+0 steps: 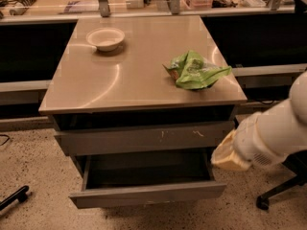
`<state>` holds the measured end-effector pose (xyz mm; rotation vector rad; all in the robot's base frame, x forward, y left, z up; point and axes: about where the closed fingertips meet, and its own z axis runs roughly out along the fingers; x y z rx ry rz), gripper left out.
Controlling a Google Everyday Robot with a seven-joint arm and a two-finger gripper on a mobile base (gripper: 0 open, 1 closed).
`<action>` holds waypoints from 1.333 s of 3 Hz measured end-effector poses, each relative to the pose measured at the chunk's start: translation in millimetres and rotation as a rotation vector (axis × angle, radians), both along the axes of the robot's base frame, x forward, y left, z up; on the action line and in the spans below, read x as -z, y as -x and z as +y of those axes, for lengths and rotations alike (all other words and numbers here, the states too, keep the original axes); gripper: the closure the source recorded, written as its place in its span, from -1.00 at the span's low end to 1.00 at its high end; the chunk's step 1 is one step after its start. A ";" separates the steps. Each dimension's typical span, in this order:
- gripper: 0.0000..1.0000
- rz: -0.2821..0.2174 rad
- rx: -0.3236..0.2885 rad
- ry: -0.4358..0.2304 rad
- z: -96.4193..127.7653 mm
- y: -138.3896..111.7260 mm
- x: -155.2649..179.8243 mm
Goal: Close middle drawer
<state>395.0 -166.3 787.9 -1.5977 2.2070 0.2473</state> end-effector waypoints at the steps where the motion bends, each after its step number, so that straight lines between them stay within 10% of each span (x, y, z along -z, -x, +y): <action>1: 1.00 0.130 -0.092 -0.039 41.3 20.7 95.8; 4: 1.00 0.172 -0.252 -0.001 49.7 36.5 184.4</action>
Offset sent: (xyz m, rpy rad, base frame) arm -0.0173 0.0341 -0.0802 0.0333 0.1074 0.0745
